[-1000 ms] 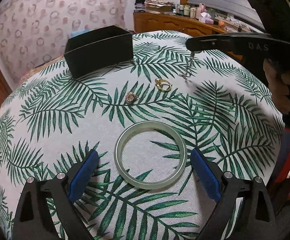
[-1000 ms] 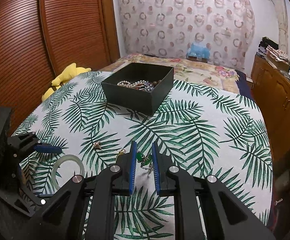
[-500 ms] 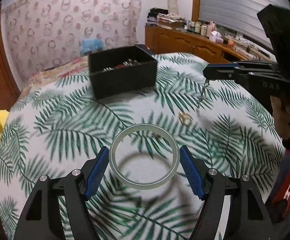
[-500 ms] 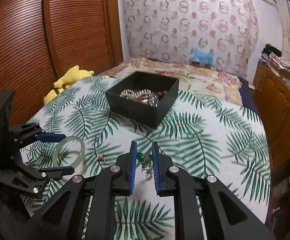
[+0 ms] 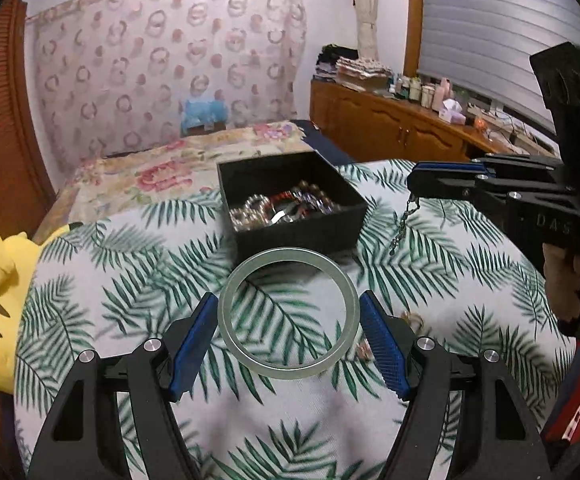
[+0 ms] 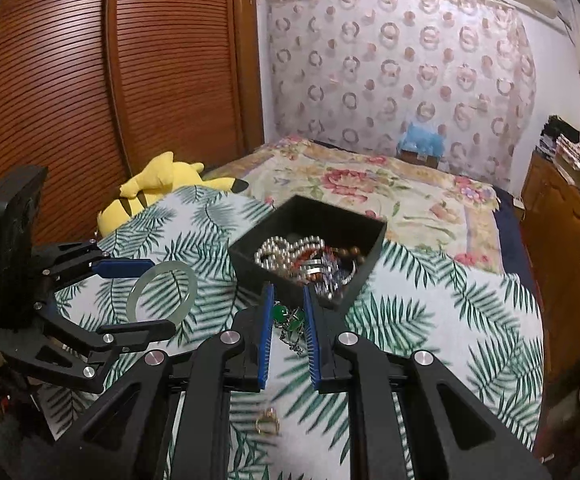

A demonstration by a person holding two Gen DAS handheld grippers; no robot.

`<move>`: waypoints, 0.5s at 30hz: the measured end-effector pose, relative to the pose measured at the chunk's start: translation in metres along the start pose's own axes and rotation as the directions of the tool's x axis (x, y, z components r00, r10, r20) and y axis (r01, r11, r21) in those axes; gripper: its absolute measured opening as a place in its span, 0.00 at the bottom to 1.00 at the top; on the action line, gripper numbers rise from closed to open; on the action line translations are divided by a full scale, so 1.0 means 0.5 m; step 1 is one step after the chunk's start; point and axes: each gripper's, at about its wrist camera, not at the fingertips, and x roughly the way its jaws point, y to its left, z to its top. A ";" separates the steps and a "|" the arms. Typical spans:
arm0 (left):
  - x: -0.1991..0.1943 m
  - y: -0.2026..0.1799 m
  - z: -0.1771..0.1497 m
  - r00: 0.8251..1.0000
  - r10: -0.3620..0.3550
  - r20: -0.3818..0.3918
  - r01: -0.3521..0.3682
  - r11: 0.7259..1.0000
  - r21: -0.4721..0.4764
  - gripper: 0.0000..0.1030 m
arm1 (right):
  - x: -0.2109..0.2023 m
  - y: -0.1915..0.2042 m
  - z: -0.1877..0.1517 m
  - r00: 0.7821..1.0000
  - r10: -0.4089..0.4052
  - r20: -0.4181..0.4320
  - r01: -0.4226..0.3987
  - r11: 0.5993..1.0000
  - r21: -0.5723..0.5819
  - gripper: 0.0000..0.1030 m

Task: Organize jewelry
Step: 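Grasp the jade bangle with the left tool while the right tool lifts the ring, then lower bangle and ring into the black box and open both tools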

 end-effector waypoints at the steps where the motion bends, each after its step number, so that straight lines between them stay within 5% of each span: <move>1: 0.001 0.004 0.006 1.000 0.001 0.003 -0.001 1.000 -0.001 0.67 | 0.003 -0.001 0.008 1.000 0.003 0.005 -0.003 1.000 -0.002 0.16; 15: 0.044 0.049 0.101 0.999 0.015 0.030 -0.015 1.000 -0.009 0.67 | 0.068 -0.053 0.102 0.999 0.036 0.036 -0.036 0.999 0.000 0.16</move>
